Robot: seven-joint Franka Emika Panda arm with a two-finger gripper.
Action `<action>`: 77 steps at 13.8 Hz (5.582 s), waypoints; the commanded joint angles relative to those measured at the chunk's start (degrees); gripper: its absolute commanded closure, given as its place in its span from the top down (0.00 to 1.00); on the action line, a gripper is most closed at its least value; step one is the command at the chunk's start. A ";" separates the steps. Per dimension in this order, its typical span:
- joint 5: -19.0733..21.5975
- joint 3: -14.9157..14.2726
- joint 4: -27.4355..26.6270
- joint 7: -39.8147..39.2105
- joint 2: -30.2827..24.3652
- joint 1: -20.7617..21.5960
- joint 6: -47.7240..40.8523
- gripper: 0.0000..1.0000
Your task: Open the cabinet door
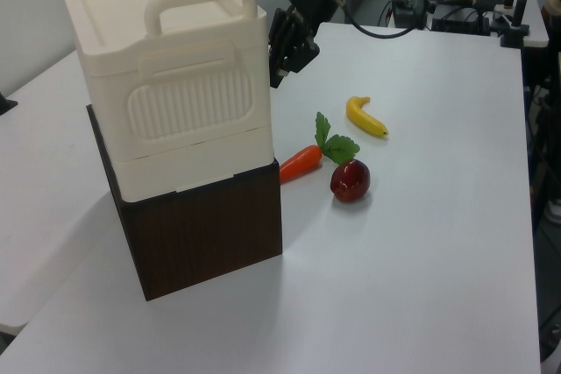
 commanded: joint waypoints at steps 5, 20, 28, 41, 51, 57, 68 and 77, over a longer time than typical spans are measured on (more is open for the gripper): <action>2.00 0.88 0.28 6.39 -0.19 0.11 0.30 0.16; 2.62 0.80 -4.03 10.43 -4.85 -1.38 -5.67 0.06; 2.71 0.80 -3.94 10.44 -5.73 -4.37 -12.87 0.19; 2.45 0.27 3.70 10.35 -12.76 -12.46 -27.39 1.00; 1.66 1.41 3.09 23.17 -9.52 -4.12 -18.69 1.00; 1.57 1.15 0.38 27.84 -6.53 -3.58 -16.84 1.00; -0.63 0.62 -2.35 27.40 -5.12 -12.10 -21.23 1.00; -4.58 0.71 -2.80 27.66 -3.88 -20.19 -27.04 1.00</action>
